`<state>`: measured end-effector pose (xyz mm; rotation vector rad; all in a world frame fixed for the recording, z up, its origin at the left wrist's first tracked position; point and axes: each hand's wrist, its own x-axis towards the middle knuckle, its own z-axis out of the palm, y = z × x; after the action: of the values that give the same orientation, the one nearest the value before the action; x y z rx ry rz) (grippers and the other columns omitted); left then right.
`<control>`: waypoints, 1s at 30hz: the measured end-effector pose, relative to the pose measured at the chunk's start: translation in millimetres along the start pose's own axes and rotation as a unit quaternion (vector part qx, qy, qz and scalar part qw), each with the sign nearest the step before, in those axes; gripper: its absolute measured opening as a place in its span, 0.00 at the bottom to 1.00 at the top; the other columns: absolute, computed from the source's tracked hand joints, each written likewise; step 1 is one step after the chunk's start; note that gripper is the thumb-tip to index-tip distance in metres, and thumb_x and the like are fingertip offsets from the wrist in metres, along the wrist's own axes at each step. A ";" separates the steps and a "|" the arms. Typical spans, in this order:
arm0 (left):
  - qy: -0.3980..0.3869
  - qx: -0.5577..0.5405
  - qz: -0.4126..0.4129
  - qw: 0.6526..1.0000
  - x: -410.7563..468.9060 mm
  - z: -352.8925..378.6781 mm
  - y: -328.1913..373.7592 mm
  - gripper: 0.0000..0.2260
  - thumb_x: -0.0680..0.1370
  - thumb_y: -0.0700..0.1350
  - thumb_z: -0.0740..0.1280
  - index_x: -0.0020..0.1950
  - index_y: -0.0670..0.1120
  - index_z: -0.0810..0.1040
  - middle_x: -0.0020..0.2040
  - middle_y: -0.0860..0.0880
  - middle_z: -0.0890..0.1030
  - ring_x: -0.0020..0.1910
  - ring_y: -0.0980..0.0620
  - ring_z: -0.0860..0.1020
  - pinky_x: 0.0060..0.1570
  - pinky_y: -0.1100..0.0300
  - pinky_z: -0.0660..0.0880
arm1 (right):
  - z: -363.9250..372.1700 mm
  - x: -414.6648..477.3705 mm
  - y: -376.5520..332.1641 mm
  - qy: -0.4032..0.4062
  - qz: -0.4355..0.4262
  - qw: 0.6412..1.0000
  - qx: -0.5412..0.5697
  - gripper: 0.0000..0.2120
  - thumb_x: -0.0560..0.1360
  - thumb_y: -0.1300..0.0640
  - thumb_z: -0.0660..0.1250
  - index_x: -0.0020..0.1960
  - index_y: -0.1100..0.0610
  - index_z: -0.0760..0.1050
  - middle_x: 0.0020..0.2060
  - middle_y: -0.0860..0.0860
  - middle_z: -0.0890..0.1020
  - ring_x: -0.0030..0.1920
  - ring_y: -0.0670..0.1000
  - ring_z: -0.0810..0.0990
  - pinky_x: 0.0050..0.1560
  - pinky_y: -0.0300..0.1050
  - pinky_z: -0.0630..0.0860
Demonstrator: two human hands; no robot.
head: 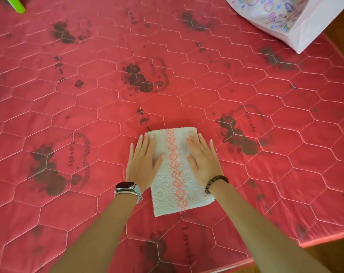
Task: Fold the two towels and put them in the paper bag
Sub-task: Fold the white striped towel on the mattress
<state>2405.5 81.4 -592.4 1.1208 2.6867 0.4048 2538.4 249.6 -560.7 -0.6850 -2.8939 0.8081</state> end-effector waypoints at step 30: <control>-0.130 -0.370 0.141 0.909 -33.1 -85.0 28.3 0.06 0.75 0.37 0.72 0.49 0.46 0.84 0.47 0.57 0.85 0.47 0.61 0.82 0.46 0.68 0.75 | -47.8 -33.8 4.5 -0.172 0.454 0.538 0.689 0.48 0.68 0.22 0.53 0.64 0.63 0.76 0.60 0.63 0.80 0.63 0.64 0.78 0.68 0.65 0.68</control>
<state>2422.7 62.1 -500.4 1.1846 1.8547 1.1145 2578.8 261.4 -519.8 -1.6255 -0.7727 2.8419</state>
